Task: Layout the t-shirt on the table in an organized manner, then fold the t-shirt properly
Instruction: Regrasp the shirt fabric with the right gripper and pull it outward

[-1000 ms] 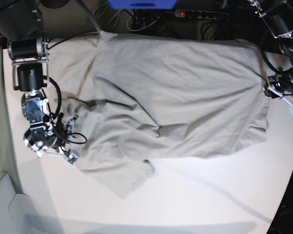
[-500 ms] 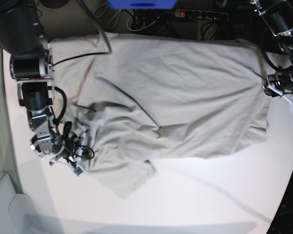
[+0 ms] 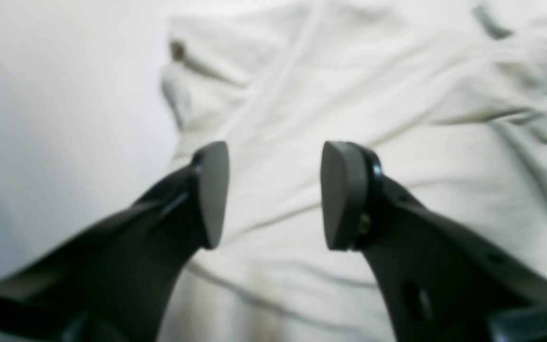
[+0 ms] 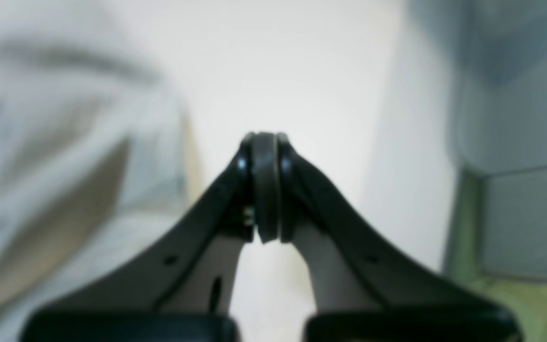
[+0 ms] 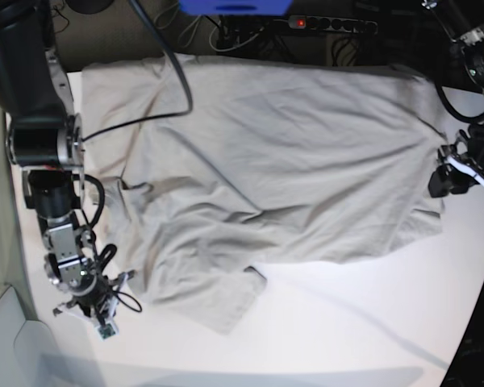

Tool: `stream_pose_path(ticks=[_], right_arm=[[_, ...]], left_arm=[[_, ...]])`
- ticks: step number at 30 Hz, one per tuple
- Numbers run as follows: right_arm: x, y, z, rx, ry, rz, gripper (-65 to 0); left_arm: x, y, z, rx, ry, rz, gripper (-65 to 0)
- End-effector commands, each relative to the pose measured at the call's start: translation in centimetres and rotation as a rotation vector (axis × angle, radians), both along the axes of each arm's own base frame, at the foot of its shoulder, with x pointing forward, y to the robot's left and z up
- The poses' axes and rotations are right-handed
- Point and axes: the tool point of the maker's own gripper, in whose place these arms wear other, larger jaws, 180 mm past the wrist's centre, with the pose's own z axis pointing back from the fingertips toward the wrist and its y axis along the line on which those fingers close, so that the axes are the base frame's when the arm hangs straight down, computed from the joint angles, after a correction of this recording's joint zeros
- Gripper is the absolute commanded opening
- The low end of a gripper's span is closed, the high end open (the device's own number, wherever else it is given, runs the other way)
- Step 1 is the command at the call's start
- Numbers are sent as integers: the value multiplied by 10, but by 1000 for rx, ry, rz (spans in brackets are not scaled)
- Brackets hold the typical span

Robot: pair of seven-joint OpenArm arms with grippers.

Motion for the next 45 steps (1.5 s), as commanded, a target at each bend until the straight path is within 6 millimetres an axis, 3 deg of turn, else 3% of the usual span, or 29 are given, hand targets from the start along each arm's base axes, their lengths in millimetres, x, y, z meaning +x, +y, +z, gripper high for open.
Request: stream_pose_path(ticks=[1, 5, 7, 12, 15, 21, 25, 30, 34, 40, 45], right_arm=[[17, -5, 31, 5, -82, -13, -650], [12, -33, 34, -34, -46, -70, -650], [6, -40, 33, -32, -46, -98, -650], [-21, -34, 36, -18, -55, -53, -650], [-41, -21, 40, -43, -34, 2, -650], [-92, 35, 33, -113, 67, 187, -650], [-117, 47, 28, -143, 110, 167, -650], [-141, 65, -3, -155, 191, 219, -650], [-154, 75, -18, -160, 225, 251, -650], [-158, 74, -22, -158, 236, 251, -650], [-156, 66, -20, -178, 234, 245, -650]], left_arm=[[3, -5, 9, -15, -27, -17, -342], [-3, -28, -11, -88, 27, -22, -342], [-6, -30, -25, -87, 63, 0, -342], [-9, -40, -67, -3, 211, -34, -342], [-15, -30, -86, 50, 292, -15, -342], [-11, 11, -102, 108, 327, 50, -342], [-12, 40, -111, 102, 313, 99, -342], [-12, 61, -113, 84, 296, 135, -342], [-12, 65, -114, 88, 286, 145, -342], [-16, 90, -102, 146, 290, 155, -340], [-22, 133, -73, 173, 243, 258, -341]])
